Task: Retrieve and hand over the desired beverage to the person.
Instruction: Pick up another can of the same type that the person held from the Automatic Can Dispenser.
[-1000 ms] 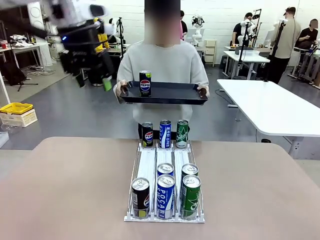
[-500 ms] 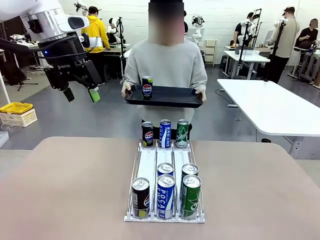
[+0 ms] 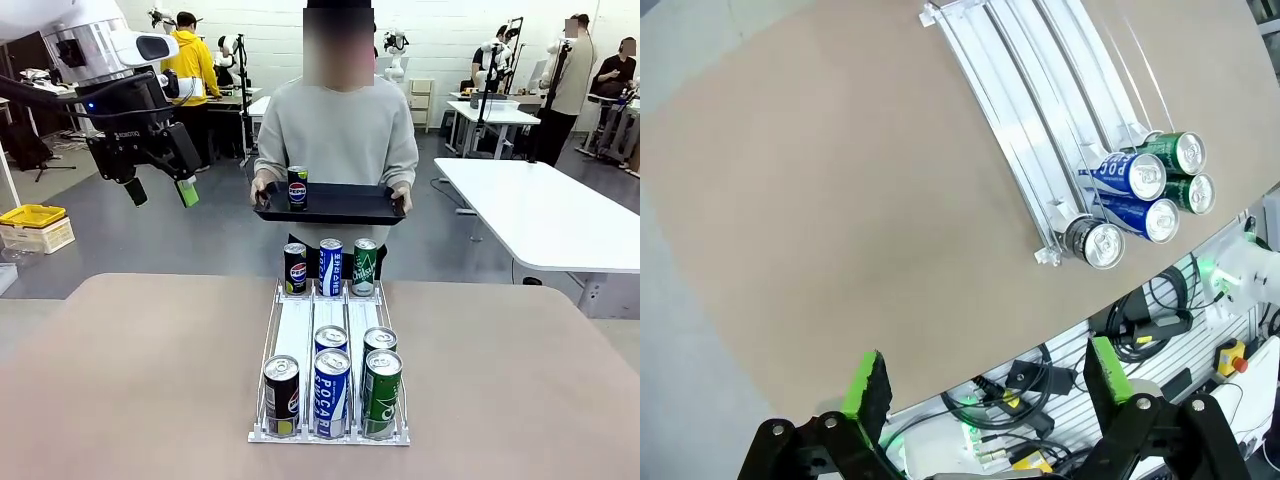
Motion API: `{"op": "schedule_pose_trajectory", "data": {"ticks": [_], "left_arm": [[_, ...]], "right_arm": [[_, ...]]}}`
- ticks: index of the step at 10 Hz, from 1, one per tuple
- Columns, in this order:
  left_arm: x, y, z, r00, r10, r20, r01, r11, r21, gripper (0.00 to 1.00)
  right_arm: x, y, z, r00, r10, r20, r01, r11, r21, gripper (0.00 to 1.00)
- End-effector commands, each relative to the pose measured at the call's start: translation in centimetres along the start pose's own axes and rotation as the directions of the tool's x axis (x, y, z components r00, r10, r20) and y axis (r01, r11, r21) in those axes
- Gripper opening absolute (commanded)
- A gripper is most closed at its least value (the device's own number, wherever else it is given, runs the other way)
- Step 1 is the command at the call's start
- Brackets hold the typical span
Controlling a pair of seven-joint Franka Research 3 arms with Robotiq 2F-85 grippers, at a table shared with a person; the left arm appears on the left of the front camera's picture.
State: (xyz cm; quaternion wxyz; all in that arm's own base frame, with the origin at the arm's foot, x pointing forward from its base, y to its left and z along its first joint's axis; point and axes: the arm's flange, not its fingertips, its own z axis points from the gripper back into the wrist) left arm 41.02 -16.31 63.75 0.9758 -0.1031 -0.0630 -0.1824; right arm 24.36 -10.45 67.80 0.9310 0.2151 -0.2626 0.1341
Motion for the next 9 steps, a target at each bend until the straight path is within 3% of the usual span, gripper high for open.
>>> {"op": "schedule_pose_trajectory", "data": {"ticks": [1,5,7,9], "left_arm": [[0.1,0.0,0.1,1.000,-0.006,0.017,0.006,1.000,-0.002,1.00],[0.0,0.0,0.0,1.000,0.000,0.000,0.000,1.000,0.000,1.00],[-4.4,5.0,3.8,0.977,-0.184,0.111,0.201,0.966,-0.165,1.00],[-8.7,8.7,6.5,0.914,-0.299,0.274,0.376,0.878,-0.297,1.00]], "right_arm": [[0.0,-0.1,-0.2,1.000,0.003,-0.001,-0.003,1.000,0.011,1.00],[0.0,-0.1,-0.2,1.000,0.003,-0.001,-0.003,1.000,0.011,1.00],[0.0,-0.1,-0.2,1.000,0.003,-0.001,-0.003,1.000,0.011,1.00],[0.0,-0.1,-0.2,1.000,0.003,-0.001,-0.003,1.000,0.011,1.00]]}}
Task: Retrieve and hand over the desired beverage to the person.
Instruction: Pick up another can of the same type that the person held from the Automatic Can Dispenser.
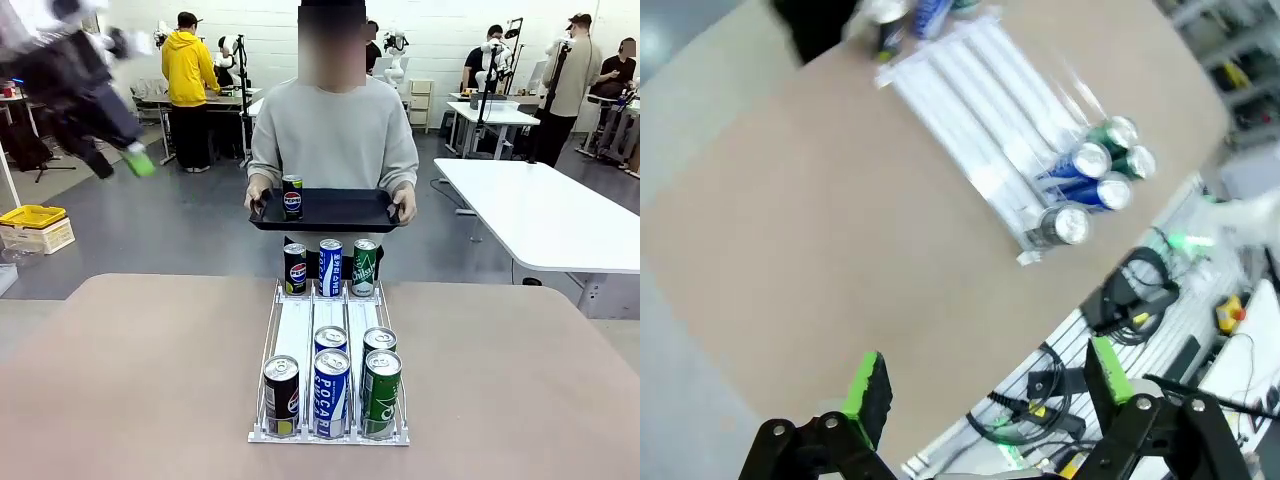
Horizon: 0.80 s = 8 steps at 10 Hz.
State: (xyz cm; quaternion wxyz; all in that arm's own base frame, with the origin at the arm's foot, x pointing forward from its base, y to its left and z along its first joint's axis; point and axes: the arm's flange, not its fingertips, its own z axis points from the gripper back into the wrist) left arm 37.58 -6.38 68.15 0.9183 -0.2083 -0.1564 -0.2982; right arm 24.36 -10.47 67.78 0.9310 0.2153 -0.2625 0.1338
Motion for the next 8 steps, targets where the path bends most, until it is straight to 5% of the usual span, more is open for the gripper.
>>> {"op": "schedule_pose_trajectory", "data": {"ticks": [1,4,8], "left_arm": [[-5.4,1.8,1.2,0.988,-0.106,0.116,0.129,0.969,-0.210,1.00],[-9.8,5.9,-0.6,0.979,-0.025,0.203,0.074,0.968,-0.239,1.00],[-12.0,5.9,0.7,0.949,-0.022,0.313,0.046,0.997,-0.069,1.00]], "right_arm": [[0.0,0.0,-0.2,1.000,0.004,-0.001,-0.004,1.000,0.010,1.00],[0.0,0.0,-0.2,1.000,0.004,-0.001,-0.004,1.000,0.010,1.00],[0.0,0.0,-0.2,1.000,0.004,-0.001,-0.004,1.000,0.010,1.00]]}}
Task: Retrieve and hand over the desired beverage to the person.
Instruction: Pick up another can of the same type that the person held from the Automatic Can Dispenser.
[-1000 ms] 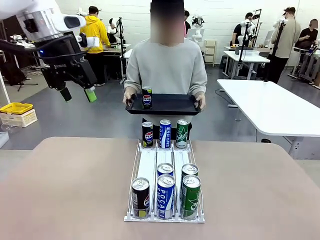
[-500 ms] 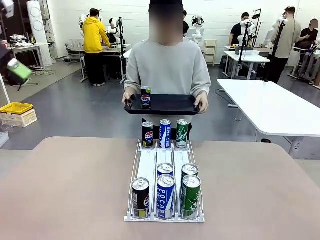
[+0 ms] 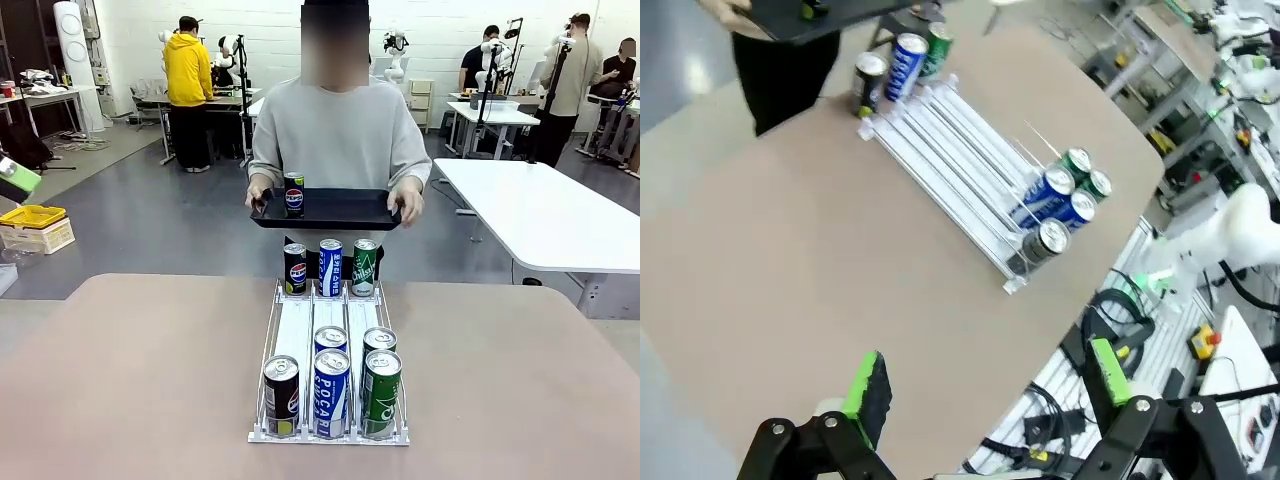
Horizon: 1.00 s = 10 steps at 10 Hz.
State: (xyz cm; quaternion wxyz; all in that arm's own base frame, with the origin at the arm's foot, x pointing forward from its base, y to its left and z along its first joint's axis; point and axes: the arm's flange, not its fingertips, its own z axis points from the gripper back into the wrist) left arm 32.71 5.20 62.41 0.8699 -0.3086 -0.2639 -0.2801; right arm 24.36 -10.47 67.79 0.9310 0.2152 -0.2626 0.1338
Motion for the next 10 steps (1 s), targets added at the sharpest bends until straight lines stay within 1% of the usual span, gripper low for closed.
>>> {"op": "schedule_pose_trajectory", "data": {"ticks": [1,3,4,5,10], "left_arm": [[-0.3,-1.3,-0.7,0.998,-0.043,0.033,0.041,0.996,0.079,1.00],[-0.4,-1.3,-0.7,0.998,-0.045,0.043,0.040,0.993,0.108,1.00],[-0.2,-1.4,-0.6,0.998,-0.053,0.041,0.047,0.989,0.143,1.00],[0.5,-1.4,0.3,0.998,-0.041,0.041,0.038,0.996,0.075,1.00],[0.5,-1.4,0.3,0.998,-0.041,0.041,0.038,0.996,0.075,1.00]], "right_arm": [[0.0,-0.1,-0.2,1.000,0.004,-0.001,-0.004,1.000,0.011,1.00],[0.0,-0.1,-0.2,1.000,0.004,-0.001,-0.004,1.000,0.011,1.00],[0.0,-0.1,-0.2,1.000,0.004,-0.001,-0.004,1.000,0.011,1.00],[0.0,-0.1,-0.2,1.000,0.004,-0.001,-0.004,1.000,0.011,1.00],[0.0,-0.1,-0.2,1.000,0.004,-0.001,-0.004,1.000,0.011,1.00]]}}
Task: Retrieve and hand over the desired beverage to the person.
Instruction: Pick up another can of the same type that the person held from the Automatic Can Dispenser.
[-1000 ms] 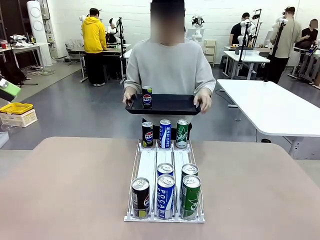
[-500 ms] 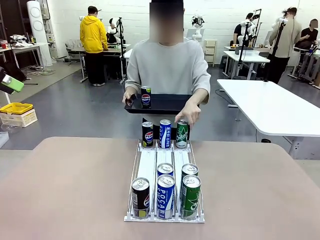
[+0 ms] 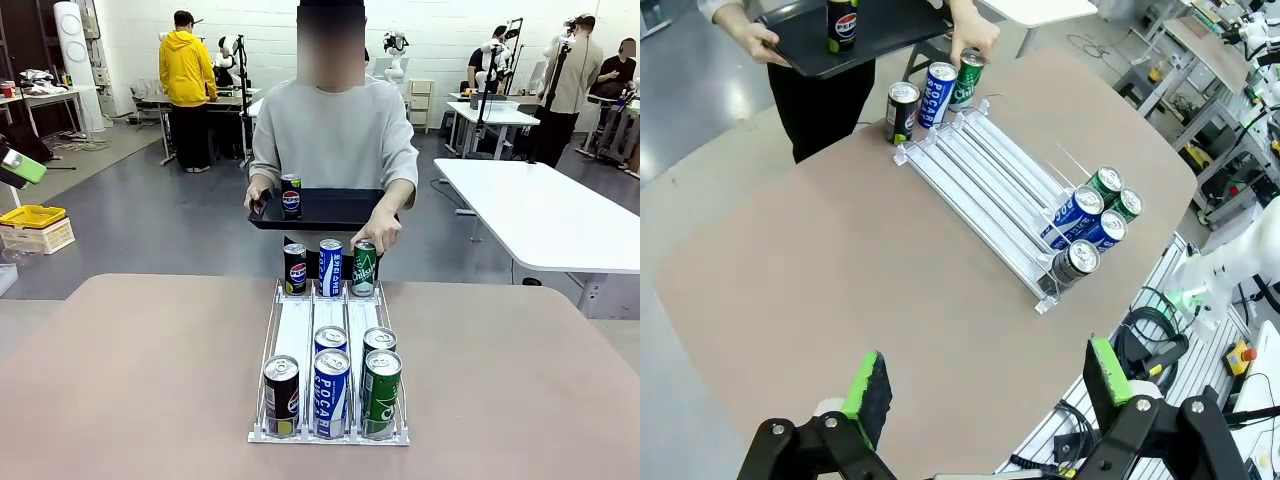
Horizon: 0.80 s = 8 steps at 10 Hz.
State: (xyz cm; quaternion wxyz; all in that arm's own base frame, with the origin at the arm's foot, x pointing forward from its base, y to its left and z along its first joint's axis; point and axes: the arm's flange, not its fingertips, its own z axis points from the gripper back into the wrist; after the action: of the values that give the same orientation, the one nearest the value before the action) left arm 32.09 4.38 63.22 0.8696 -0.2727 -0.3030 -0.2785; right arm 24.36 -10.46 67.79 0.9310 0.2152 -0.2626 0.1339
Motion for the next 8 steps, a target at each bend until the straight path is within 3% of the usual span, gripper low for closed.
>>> {"op": "schedule_pose_trajectory", "data": {"ticks": [1,8], "left_arm": [[0.14,-0.13,0.19,1.000,0.001,-0.006,-0.001,1.000,-0.011,1.00],[0.14,-0.13,0.19,1.000,0.001,-0.006,-0.001,1.000,-0.011,1.00]], "right_arm": [[0.01,-0.06,-0.21,1.000,0.003,-0.001,-0.003,1.000,0.011,1.00],[0.01,-0.06,-0.21,1.000,0.003,-0.001,-0.003,1.000,0.011,1.00]]}}
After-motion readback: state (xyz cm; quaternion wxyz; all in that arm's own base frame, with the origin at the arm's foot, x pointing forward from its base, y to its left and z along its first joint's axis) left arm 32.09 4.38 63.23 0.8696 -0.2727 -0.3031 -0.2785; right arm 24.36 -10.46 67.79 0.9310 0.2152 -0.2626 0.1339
